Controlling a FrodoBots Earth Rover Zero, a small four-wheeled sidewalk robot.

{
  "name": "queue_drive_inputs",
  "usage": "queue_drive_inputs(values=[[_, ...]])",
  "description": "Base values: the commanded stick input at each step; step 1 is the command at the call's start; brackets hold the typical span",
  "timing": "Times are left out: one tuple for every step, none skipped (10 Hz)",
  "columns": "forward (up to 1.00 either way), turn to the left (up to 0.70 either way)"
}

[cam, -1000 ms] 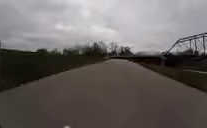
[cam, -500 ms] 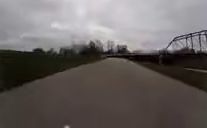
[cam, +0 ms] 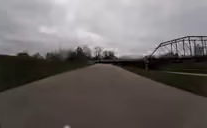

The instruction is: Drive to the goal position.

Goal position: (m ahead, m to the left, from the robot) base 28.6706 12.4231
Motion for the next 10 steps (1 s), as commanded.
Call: queue_drive_inputs(values=[[1.00,0.00],[1.00,0.00],[1.00,0.00],[1.00,0.00],[1.00,0.00],[1.00,0.00],[1.00,0.00],[1.00,0.00],[1.00,0.00],[1.00,0.00]])
